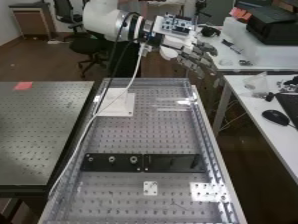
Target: Grab the chopstick and place it in the clear container
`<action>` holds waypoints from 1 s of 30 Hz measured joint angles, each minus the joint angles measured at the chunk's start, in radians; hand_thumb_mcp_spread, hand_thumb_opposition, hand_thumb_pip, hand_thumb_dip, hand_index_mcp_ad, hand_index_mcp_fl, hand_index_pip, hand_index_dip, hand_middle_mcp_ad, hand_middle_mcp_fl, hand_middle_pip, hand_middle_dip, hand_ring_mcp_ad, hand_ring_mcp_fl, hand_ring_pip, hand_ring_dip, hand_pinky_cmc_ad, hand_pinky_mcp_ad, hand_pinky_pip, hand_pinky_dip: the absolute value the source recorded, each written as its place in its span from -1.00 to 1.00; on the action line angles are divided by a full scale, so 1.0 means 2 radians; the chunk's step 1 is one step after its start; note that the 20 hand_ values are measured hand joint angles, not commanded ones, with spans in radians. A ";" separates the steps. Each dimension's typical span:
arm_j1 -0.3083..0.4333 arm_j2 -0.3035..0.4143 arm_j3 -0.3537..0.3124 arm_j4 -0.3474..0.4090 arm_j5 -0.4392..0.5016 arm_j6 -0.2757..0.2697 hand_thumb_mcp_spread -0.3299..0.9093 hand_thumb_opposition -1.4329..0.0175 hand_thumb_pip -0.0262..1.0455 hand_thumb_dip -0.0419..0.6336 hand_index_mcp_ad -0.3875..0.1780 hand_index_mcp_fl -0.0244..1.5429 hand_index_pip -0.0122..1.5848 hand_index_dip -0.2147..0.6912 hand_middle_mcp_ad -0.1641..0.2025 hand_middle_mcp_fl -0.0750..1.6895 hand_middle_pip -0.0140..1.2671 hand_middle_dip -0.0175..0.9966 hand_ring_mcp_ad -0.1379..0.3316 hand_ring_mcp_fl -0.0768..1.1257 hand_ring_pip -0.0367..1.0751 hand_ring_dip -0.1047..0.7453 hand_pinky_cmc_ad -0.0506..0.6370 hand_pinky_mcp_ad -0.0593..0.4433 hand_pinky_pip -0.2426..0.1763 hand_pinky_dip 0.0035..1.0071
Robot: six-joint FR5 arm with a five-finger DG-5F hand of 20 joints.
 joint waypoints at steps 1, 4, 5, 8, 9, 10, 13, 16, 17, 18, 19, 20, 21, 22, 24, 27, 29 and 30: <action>-0.003 0.011 -0.012 0.013 -0.003 -0.003 -0.13 0.03 0.01 -0.52 0.01 -0.77 -0.94 0.37 0.28 -0.72 -0.82 -0.10 0.43 -0.82 -0.81 -0.06 0.18 0.19 -0.43 0.12; -0.014 0.042 -0.040 0.042 -0.013 -0.016 -0.14 0.03 0.01 -0.53 0.01 -0.77 -0.94 0.38 0.26 -0.72 -0.82 -0.13 0.43 -0.82 -0.81 -0.07 0.15 0.19 -0.44 0.11; -0.018 0.049 -0.046 0.048 -0.016 -0.020 -0.14 0.03 0.02 -0.53 0.01 -0.77 -0.94 0.38 0.26 -0.72 -0.82 -0.13 0.43 -0.82 -0.80 -0.07 0.15 0.19 -0.43 0.10; -0.032 0.078 -0.071 0.070 -0.032 -0.039 -0.14 0.03 0.04 -0.54 0.01 -0.74 -0.94 0.38 0.26 -0.72 -0.81 -0.13 0.43 -0.84 -0.81 -0.07 0.14 0.19 -0.44 0.10; -0.040 0.091 -0.081 0.078 -0.041 -0.050 -0.13 0.03 0.04 -0.53 0.01 -0.74 -0.94 0.38 0.26 -0.72 -0.82 -0.16 0.43 -0.83 -0.81 -0.08 0.13 0.19 -0.44 0.08; -0.048 0.103 -0.091 0.085 -0.051 -0.062 -0.13 0.04 0.04 -0.56 0.01 -0.74 -0.94 0.38 0.26 -0.72 -0.82 -0.16 0.43 -0.83 -0.80 -0.10 0.13 0.19 -0.44 0.08; -0.071 0.132 -0.110 0.096 -0.080 -0.097 -0.14 0.06 0.03 -0.59 -0.01 -0.74 -0.94 0.38 0.25 -0.72 -0.82 -0.16 0.42 -0.84 -0.81 -0.11 0.12 0.19 -0.44 0.02; -0.092 0.146 -0.117 0.094 -0.100 -0.128 -0.16 0.06 -0.01 -0.62 0.01 -0.74 -0.94 0.38 0.28 -0.73 -0.81 -0.17 0.43 -0.85 -0.79 -0.11 0.10 0.19 -0.44 0.02; -0.095 0.149 -0.118 0.093 -0.104 -0.134 -0.16 0.07 -0.02 -0.65 0.01 -0.74 -0.94 0.38 0.28 -0.75 -0.82 -0.19 0.43 -0.86 -0.78 -0.11 0.10 0.19 -0.44 -0.01; -0.101 0.153 -0.119 0.090 -0.111 -0.144 -0.18 0.08 -0.04 -0.66 0.01 -0.77 -0.94 0.38 0.28 -0.75 -0.82 -0.19 0.43 -0.86 -0.79 -0.14 0.10 0.18 -0.44 -0.05; -0.108 0.156 -0.119 0.086 -0.118 -0.153 -0.21 0.10 -0.07 -0.72 0.01 -0.79 -0.94 0.38 0.28 -0.78 -0.81 -0.19 0.41 -0.85 -0.80 -0.14 0.10 0.18 -0.45 -0.07; -0.111 0.157 -0.119 0.085 -0.120 -0.157 -0.22 0.10 -0.08 -0.72 0.01 -0.80 -0.94 0.38 0.28 -0.80 -0.81 -0.19 0.43 -0.86 -0.79 -0.14 0.10 0.19 -0.45 -0.07; -0.116 0.160 -0.119 0.080 -0.124 -0.167 -0.22 0.12 -0.08 -0.72 0.01 -0.81 -0.94 0.38 0.28 -0.81 -0.82 -0.19 0.41 -0.86 -0.79 -0.14 0.10 0.19 -0.45 -0.07; -0.121 0.162 -0.118 0.074 -0.127 -0.176 -0.23 0.12 -0.08 -0.73 0.01 -0.81 -0.94 0.38 0.28 -0.81 -0.81 -0.19 0.41 -0.86 -0.79 -0.14 0.10 0.19 -0.45 -0.10; -0.128 0.162 -0.114 0.064 -0.130 -0.185 -0.24 0.12 -0.08 -0.77 0.01 -0.81 -0.94 0.36 0.28 -0.82 -0.81 -0.20 0.41 -0.86 -0.80 -0.18 0.11 0.19 -0.46 -0.14; -0.133 0.162 -0.106 0.053 -0.124 -0.193 -0.26 0.15 -0.08 -0.83 0.01 -0.81 -0.94 0.35 0.28 -0.82 -0.81 -0.22 0.41 -0.86 -0.79 -0.18 0.12 0.18 -0.51 -0.20; -0.134 0.159 -0.099 0.049 -0.117 -0.195 -0.26 0.14 -0.08 -0.83 0.01 -0.81 -0.94 0.34 0.28 -0.81 -0.79 -0.22 0.41 -0.86 -0.79 -0.18 0.11 0.19 -0.51 -0.20; -0.135 0.157 -0.095 0.047 -0.115 -0.195 -0.26 0.14 -0.08 -0.82 0.01 -0.81 -0.94 0.34 0.28 -0.81 -0.79 -0.22 0.41 -0.86 -0.79 -0.18 0.11 0.20 -0.51 -0.20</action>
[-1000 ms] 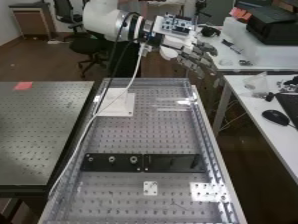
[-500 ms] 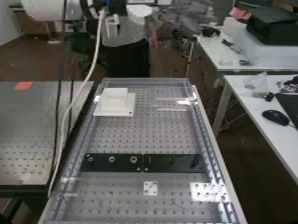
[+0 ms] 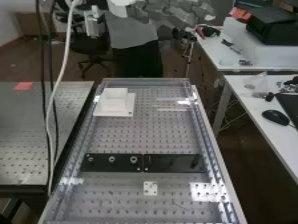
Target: Grab the chopstick and place it in the clear container
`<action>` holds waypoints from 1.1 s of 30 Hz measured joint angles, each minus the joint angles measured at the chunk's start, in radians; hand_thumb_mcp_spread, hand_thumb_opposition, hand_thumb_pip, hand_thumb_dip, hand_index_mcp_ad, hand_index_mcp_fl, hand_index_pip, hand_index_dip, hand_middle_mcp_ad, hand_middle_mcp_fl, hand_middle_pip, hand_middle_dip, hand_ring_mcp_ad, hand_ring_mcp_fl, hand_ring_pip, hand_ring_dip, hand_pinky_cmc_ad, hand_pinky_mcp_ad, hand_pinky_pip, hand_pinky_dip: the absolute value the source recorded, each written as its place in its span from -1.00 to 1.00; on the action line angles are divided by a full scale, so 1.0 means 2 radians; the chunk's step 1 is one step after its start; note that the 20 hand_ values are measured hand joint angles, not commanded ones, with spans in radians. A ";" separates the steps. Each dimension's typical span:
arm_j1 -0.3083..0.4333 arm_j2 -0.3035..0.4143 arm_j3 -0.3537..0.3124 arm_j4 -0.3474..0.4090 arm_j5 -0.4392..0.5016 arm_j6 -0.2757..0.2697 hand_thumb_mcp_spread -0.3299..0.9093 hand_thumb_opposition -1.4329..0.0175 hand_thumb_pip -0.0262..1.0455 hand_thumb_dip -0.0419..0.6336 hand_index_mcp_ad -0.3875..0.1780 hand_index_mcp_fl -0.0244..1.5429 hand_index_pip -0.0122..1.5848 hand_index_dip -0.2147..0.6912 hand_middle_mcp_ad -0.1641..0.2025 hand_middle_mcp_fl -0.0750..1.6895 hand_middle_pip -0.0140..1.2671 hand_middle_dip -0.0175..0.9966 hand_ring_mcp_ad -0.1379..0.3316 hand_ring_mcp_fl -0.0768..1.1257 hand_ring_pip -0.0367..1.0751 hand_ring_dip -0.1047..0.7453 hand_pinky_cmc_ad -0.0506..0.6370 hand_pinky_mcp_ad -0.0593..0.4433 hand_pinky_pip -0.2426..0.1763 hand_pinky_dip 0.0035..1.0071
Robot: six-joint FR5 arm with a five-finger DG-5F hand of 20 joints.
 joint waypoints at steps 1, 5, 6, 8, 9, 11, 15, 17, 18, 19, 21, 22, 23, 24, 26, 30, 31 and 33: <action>0.000 -0.003 0.004 0.000 0.001 0.000 -0.26 0.14 -0.08 -0.82 0.01 -0.81 -0.94 0.34 0.28 -0.82 -0.79 -0.22 0.41 -0.86 -0.80 -0.18 0.11 0.20 -0.51 -0.20; 0.003 -0.006 0.006 0.005 0.018 0.002 -0.28 0.16 -0.08 -0.88 -0.03 -0.82 -0.94 0.29 0.25 -0.82 -0.79 -0.22 0.40 -0.86 -0.80 -0.21 0.12 0.19 -0.51 -0.21; 0.004 -0.007 0.006 0.010 0.029 0.004 -0.28 0.16 -0.08 -0.88 -0.01 -0.83 -0.94 0.28 0.28 -0.82 -0.79 -0.22 0.40 -0.86 -0.80 -0.21 0.12 0.19 -0.51 -0.23; 0.004 -0.007 0.004 0.017 0.035 0.006 -0.28 0.16 -0.08 -0.88 0.01 -0.84 -0.94 0.28 0.28 -0.82 -0.79 -0.22 0.40 -0.86 -0.80 -0.21 0.12 0.21 -0.51 -0.23; 0.005 -0.009 0.002 0.028 0.034 0.009 -0.28 0.16 -0.08 -0.88 0.01 -0.83 -0.93 0.28 0.28 -0.82 -0.79 -0.22 0.40 -0.86 -0.80 -0.21 0.12 0.21 -0.51 -0.23; 0.006 -0.011 -0.001 0.045 0.024 0.013 -0.28 0.16 -0.08 -0.88 0.01 -0.86 -0.92 0.28 0.28 -0.82 -0.79 -0.22 0.40 -0.86 -0.80 -0.21 0.12 0.21 -0.51 -0.22; 0.011 -0.015 -0.002 0.051 0.032 0.021 -0.30 0.16 -0.05 -0.91 -0.03 -0.88 -0.92 0.27 0.24 -0.81 -0.79 -0.22 0.39 -0.86 -0.79 -0.21 0.12 0.21 -0.51 -0.27; 0.013 -0.017 -0.001 0.047 0.055 0.025 -0.30 0.16 -0.03 -0.90 0.01 -0.88 -0.92 0.27 0.28 -0.82 -0.79 -0.22 0.41 -0.86 -0.79 -0.21 0.12 0.21 -0.51 -0.28; 0.016 -0.020 0.002 0.042 0.071 0.026 -0.31 0.16 -0.03 -0.91 0.01 -0.88 -0.92 0.27 0.28 -0.82 -0.79 -0.22 0.41 -0.86 -0.79 -0.21 0.12 0.21 -0.51 -0.30; 0.017 -0.021 0.004 0.041 0.080 0.027 -0.33 0.16 -0.03 -0.91 0.01 -0.88 -0.92 0.28 0.28 -0.81 -0.79 -0.22 0.41 -0.86 -0.79 -0.21 0.12 0.21 -0.51 -0.33; 0.020 -0.026 0.012 0.039 0.101 0.026 -0.34 0.16 -0.01 -0.90 0.01 -0.88 -0.92 0.28 0.28 -0.81 -0.79 -0.22 0.41 -0.86 -0.79 -0.21 0.12 0.21 -0.51 -0.33; 0.021 -0.029 0.017 0.040 0.105 0.024 -0.34 0.16 0.06 -0.91 0.01 -0.88 -0.92 0.28 0.28 -0.82 -0.79 -0.22 0.41 -0.86 -0.79 -0.21 0.12 0.20 -0.51 -0.33; 0.021 -0.030 0.019 0.040 0.106 0.022 -0.33 0.16 0.08 -0.91 0.01 -0.88 -0.92 0.28 0.28 -0.82 -0.78 -0.22 0.41 -0.86 -0.79 -0.20 0.12 0.21 -0.51 -0.33; 0.021 -0.033 0.024 0.043 0.108 0.018 -0.36 0.16 0.08 -0.91 0.00 -0.88 -0.92 0.28 0.28 -0.82 -0.78 -0.22 0.41 -0.86 -0.80 -0.21 0.12 0.21 -0.51 -0.33; 0.021 -0.038 0.031 0.048 0.107 0.012 -0.39 0.16 0.08 -0.95 0.01 -0.88 -0.92 0.27 0.28 -0.82 -0.78 -0.22 0.41 -0.86 -0.80 -0.22 0.12 0.21 -0.51 -0.32; 0.019 -0.043 0.038 0.051 0.102 0.007 -0.39 0.16 0.13 -0.95 0.01 -0.88 -0.92 0.28 0.28 -0.82 -0.78 -0.22 0.41 -0.86 -0.80 -0.22 0.12 0.21 -0.51 -0.35; 0.018 -0.044 0.041 0.051 0.101 0.003 -0.39 0.16 0.15 -0.95 0.01 -0.88 -0.91 0.27 0.28 -0.82 -0.78 -0.22 0.41 -0.86 -0.80 -0.22 0.12 0.21 -0.51 -0.35; 0.017 -0.046 0.045 0.051 0.100 0.000 -0.43 0.16 0.18 -0.95 0.01 -0.88 -0.91 0.23 0.28 -0.82 -0.79 -0.25 0.39 -0.86 -0.79 -0.22 0.12 0.21 -0.51 -0.35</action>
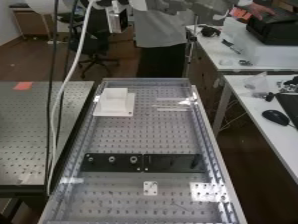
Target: Grab the chopstick and place it in the clear container
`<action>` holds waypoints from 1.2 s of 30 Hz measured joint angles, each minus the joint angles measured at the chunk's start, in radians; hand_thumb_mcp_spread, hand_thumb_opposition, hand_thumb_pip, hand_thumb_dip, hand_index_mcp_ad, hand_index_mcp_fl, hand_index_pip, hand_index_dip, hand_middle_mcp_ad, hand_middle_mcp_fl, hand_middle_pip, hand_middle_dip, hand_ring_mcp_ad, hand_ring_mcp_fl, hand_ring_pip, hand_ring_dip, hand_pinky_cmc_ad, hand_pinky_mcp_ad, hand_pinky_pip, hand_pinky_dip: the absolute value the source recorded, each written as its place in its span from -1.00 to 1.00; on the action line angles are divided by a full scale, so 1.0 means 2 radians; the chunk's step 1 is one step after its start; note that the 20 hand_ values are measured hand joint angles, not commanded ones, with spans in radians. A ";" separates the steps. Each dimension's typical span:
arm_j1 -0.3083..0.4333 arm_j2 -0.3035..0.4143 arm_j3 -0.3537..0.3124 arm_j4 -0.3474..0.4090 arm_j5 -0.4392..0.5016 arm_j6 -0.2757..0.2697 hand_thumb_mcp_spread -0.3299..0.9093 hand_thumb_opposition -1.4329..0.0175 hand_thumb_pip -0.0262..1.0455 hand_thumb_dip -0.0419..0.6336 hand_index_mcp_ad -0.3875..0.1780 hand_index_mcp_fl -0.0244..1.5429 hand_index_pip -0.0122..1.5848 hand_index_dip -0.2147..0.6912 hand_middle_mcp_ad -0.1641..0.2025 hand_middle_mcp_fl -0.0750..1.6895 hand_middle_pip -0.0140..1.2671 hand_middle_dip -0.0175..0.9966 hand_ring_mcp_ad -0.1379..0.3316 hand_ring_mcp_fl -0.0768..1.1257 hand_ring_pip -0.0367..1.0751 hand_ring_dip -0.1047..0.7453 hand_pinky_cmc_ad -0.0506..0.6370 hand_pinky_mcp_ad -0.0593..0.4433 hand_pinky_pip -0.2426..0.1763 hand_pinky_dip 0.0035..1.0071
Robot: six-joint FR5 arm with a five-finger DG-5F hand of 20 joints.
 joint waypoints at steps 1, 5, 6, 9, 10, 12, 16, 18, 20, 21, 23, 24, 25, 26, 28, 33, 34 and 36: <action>-0.001 -0.002 0.003 0.000 -0.001 0.001 -0.44 0.16 0.20 -0.95 0.01 -0.88 -0.92 0.20 0.28 -0.82 -0.79 -0.26 0.39 -0.86 -0.79 -0.22 0.12 0.21 -0.51 -0.35; -0.002 -0.007 0.005 0.006 -0.002 0.007 -0.44 0.16 0.22 -0.95 0.01 -0.88 -0.91 0.19 0.28 -0.80 -0.78 -0.25 0.41 -0.86 -0.79 -0.22 0.11 0.21 -0.51 -0.35; -0.002 -0.007 0.004 0.009 -0.005 0.007 -0.44 0.16 0.22 -0.95 0.01 -0.88 -0.92 0.17 0.28 -0.77 -0.78 -0.26 0.41 -0.86 -0.79 -0.22 0.11 0.21 -0.51 -0.35; -0.003 -0.007 0.002 0.015 -0.009 0.007 -0.44 0.16 0.22 -0.95 0.00 -0.88 -0.91 0.17 0.28 -0.78 -0.79 -0.27 0.41 -0.86 -0.79 -0.24 0.11 0.21 -0.51 -0.35; -0.002 -0.007 0.001 0.016 -0.008 0.007 -0.44 0.16 0.22 -0.95 0.00 -0.88 -0.91 0.17 0.28 -0.78 -0.79 -0.27 0.41 -0.86 -0.79 -0.24 0.11 0.19 -0.51 -0.35; -0.001 -0.006 0.000 0.017 -0.002 0.006 -0.44 0.16 0.23 -0.95 0.00 -0.88 -0.91 0.17 0.28 -0.78 -0.79 -0.27 0.41 -0.86 -0.79 -0.24 0.11 0.22 -0.51 -0.35; 0.001 -0.003 -0.006 0.022 0.001 0.006 -0.44 0.15 0.23 -0.95 0.00 -0.88 -0.91 0.14 0.27 -0.78 -0.78 -0.28 0.42 -0.86 -0.79 -0.24 0.11 0.22 -0.50 -0.35; 0.003 -0.002 -0.008 0.024 0.004 0.007 -0.44 0.15 0.23 -0.95 0.01 -0.88 -0.92 0.13 0.29 -0.78 -0.79 -0.28 0.42 -0.86 -0.79 -0.24 0.11 0.22 -0.50 -0.35; 0.004 -0.002 -0.009 0.025 0.004 0.007 -0.44 0.15 0.23 -0.95 0.01 -0.85 -0.90 0.13 0.29 -0.76 -0.79 -0.28 0.34 -0.86 -0.79 -0.23 0.10 0.23 -0.51 -0.35; 0.004 -0.002 -0.009 0.025 0.001 0.008 -0.44 0.15 0.23 -0.95 0.01 -0.83 -0.90 0.13 0.27 -0.76 -0.79 -0.28 0.34 -0.86 -0.79 -0.23 0.10 0.26 -0.51 -0.35; 0.005 -0.002 -0.010 0.026 0.000 0.009 -0.44 0.15 0.23 -0.95 -0.02 -0.83 -0.90 0.13 0.25 -0.76 -0.78 -0.28 0.34 -0.86 -0.78 -0.23 0.10 0.27 -0.50 -0.35; 0.005 -0.002 -0.010 0.026 0.004 0.010 -0.44 0.15 0.23 -0.95 -0.03 -0.83 -0.90 0.12 0.27 -0.76 -0.78 -0.28 0.34 -0.86 -0.79 -0.23 0.10 0.26 -0.50 -0.35; 0.005 -0.002 -0.010 0.026 0.006 0.011 -0.44 0.15 0.23 -0.95 0.00 -0.83 -0.90 0.12 0.29 -0.76 -0.78 -0.28 0.34 -0.86 -0.78 -0.23 0.10 0.26 -0.50 -0.35; 0.005 -0.002 -0.010 0.027 0.009 0.012 -0.44 0.15 0.23 -0.95 0.01 -0.83 -0.90 0.12 0.29 -0.76 -0.78 -0.28 0.34 -0.86 -0.78 -0.23 0.10 0.26 -0.50 -0.35; 0.006 -0.002 -0.010 0.027 0.006 0.012 -0.44 0.15 0.23 -0.95 0.01 -0.83 -0.90 0.12 0.29 -0.76 -0.78 -0.28 0.33 -0.86 -0.78 -0.23 0.10 0.26 -0.50 -0.35; 0.007 -0.002 -0.008 0.024 0.006 0.012 -0.44 0.15 0.23 -0.95 0.01 -0.81 -0.90 0.12 0.28 -0.76 -0.78 -0.28 0.34 -0.86 -0.77 -0.23 0.10 0.27 -0.50 -0.35; 0.007 -0.003 -0.007 0.023 0.006 0.012 -0.44 0.15 0.23 -0.95 0.01 -0.81 -0.90 0.12 0.27 -0.76 -0.78 -0.28 0.34 -0.86 -0.77 -0.23 0.10 0.27 -0.50 -0.35; 0.007 -0.003 -0.005 0.022 0.005 0.014 -0.45 0.14 0.23 -0.95 0.01 -0.81 -0.90 0.11 0.27 -0.76 -0.78 -0.28 0.34 -0.86 -0.77 -0.23 0.10 0.27 -0.50 -0.35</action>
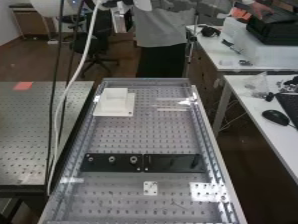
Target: Grab the chopstick and place it in the clear container
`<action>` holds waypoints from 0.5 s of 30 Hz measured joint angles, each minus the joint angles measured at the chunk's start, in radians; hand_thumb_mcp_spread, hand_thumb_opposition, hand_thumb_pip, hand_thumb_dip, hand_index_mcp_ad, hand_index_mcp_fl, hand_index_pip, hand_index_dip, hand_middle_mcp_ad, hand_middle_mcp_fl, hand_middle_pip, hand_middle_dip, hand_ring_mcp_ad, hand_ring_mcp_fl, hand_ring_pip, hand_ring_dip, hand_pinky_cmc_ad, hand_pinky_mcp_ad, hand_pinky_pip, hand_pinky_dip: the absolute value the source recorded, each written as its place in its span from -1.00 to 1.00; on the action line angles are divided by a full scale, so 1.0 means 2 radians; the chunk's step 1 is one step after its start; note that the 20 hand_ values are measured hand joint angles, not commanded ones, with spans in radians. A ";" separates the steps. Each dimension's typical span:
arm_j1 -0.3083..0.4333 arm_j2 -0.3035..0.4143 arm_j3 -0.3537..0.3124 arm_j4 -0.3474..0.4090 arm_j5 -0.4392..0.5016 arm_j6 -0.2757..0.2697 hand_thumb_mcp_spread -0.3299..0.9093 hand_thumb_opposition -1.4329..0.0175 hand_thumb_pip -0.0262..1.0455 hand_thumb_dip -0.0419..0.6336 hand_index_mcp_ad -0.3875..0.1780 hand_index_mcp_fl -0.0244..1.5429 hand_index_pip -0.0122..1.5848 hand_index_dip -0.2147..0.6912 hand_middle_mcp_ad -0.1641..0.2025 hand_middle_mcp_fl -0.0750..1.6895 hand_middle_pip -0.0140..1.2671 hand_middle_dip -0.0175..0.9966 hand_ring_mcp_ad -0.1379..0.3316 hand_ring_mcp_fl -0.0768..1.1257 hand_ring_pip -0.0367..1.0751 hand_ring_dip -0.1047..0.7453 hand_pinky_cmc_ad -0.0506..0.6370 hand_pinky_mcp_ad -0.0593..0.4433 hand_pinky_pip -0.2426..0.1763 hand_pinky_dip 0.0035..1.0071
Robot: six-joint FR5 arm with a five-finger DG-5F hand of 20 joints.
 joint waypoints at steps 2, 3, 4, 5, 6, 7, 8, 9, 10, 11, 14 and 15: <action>0.000 -0.001 0.002 -0.001 0.000 0.001 -0.45 0.14 0.23 -0.95 0.01 -0.81 -0.90 0.09 0.27 -0.76 -0.78 -0.28 0.34 -0.86 -0.77 -0.23 0.10 0.27 -0.50 -0.35; 0.000 -0.002 0.003 -0.002 0.001 0.002 -0.45 0.14 0.23 -0.95 0.01 -0.81 -0.90 0.09 0.27 -0.76 -0.79 -0.28 0.34 -0.86 -0.77 -0.23 0.10 0.27 -0.50 -0.35; 0.001 -0.003 0.004 -0.003 0.004 0.002 -0.45 0.14 0.23 -0.95 0.01 -0.81 -0.90 0.09 0.27 -0.76 -0.79 -0.28 0.34 -0.86 -0.77 -0.23 0.10 0.27 -0.50 -0.35; 0.001 -0.003 0.005 -0.004 0.006 0.003 -0.45 0.14 0.23 -0.95 0.01 -0.81 -0.90 0.09 0.27 -0.76 -0.78 -0.28 0.34 -0.86 -0.77 -0.23 0.10 0.27 -0.50 -0.35; 0.001 -0.004 0.006 -0.005 0.007 0.004 -0.45 0.14 0.23 -0.95 0.01 -0.81 -0.90 0.09 0.27 -0.76 -0.78 -0.28 0.34 -0.86 -0.77 -0.23 0.10 0.27 -0.50 -0.35; 0.001 -0.005 0.007 -0.006 0.005 0.005 -0.45 0.14 0.23 -0.95 0.01 -0.81 -0.90 0.09 0.27 -0.76 -0.78 -0.28 0.33 -0.86 -0.77 -0.24 0.10 0.27 -0.50 -0.35; 0.001 -0.005 0.007 -0.007 0.002 0.005 -0.45 0.14 0.23 -0.95 0.01 -0.81 -0.90 0.09 0.27 -0.76 -0.78 -0.28 0.34 -0.86 -0.77 -0.23 0.10 0.27 -0.50 -0.35; 0.001 -0.005 0.008 -0.008 0.000 0.006 -0.45 0.14 0.23 -0.95 0.00 -0.81 -0.90 0.08 0.27 -0.76 -0.78 -0.28 0.33 -0.86 -0.77 -0.24 0.10 0.27 -0.50 -0.35; 0.001 -0.005 0.008 -0.008 0.000 0.006 -0.45 0.14 0.23 -0.95 0.01 -0.81 -0.90 0.08 0.27 -0.74 -0.79 -0.28 0.34 -0.86 -0.77 -0.24 0.10 0.27 -0.50 -0.35; 0.000 -0.006 0.008 -0.008 0.002 0.006 -0.45 0.14 0.23 -0.95 0.01 -0.81 -0.90 0.08 0.27 -0.71 -0.78 -0.28 0.34 -0.86 -0.77 -0.23 0.10 0.27 -0.50 -0.35; 0.000 -0.006 0.007 -0.006 0.003 0.006 -0.45 0.14 0.23 -0.95 0.01 -0.81 -0.90 0.08 0.27 -0.68 -0.79 -0.29 0.34 -0.86 -0.77 -0.23 0.10 0.26 -0.49 -0.35; -0.001 -0.006 0.006 -0.005 -0.002 0.006 -0.45 0.14 0.23 -0.95 0.00 -0.81 -0.90 0.08 0.27 -0.68 -0.79 -0.29 0.34 -0.86 -0.77 -0.24 0.10 0.26 -0.47 -0.35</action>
